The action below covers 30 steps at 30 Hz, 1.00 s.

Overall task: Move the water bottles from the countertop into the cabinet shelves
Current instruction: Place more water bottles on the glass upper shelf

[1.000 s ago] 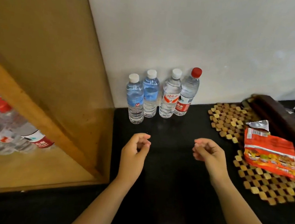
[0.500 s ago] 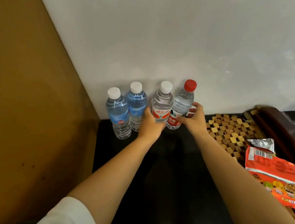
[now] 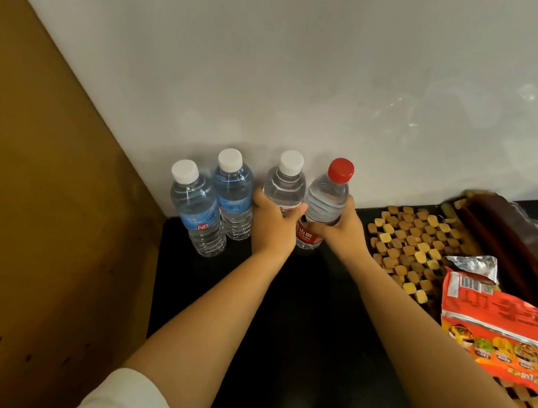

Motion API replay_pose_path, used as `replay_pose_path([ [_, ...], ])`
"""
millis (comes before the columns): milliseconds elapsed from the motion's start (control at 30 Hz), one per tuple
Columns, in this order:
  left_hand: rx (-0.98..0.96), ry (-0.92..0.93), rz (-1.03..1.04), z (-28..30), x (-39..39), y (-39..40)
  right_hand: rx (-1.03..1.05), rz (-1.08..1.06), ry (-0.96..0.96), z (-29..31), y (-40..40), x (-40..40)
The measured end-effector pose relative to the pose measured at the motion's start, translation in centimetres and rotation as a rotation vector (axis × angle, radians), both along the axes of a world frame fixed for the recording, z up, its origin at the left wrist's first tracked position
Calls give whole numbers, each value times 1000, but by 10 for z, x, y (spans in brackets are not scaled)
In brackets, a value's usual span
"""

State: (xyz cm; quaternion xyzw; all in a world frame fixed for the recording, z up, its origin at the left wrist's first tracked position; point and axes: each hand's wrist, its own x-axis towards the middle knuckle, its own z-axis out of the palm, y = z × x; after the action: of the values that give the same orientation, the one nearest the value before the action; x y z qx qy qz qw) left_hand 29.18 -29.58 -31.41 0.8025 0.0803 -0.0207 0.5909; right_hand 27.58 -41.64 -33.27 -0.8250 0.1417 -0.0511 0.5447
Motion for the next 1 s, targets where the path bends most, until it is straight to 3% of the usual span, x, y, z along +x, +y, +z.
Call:
replay_pose_path([
  [433,30,-17,-133,-5,-149,57,139,180,139,7,17,-132],
  [600,67,-13,-163,-9,-191,80,72,141,163,4,46,-179],
  [700,77,-6,-176,-10,-209,94,-93,157,158,7,64,-193],
  [833,57,-11,-194,-8,-228,113,30,99,190,12,85,-220],
  [1000,-81,-42,-253,9,-259,158,-109,87,60,32,123,-253],
])
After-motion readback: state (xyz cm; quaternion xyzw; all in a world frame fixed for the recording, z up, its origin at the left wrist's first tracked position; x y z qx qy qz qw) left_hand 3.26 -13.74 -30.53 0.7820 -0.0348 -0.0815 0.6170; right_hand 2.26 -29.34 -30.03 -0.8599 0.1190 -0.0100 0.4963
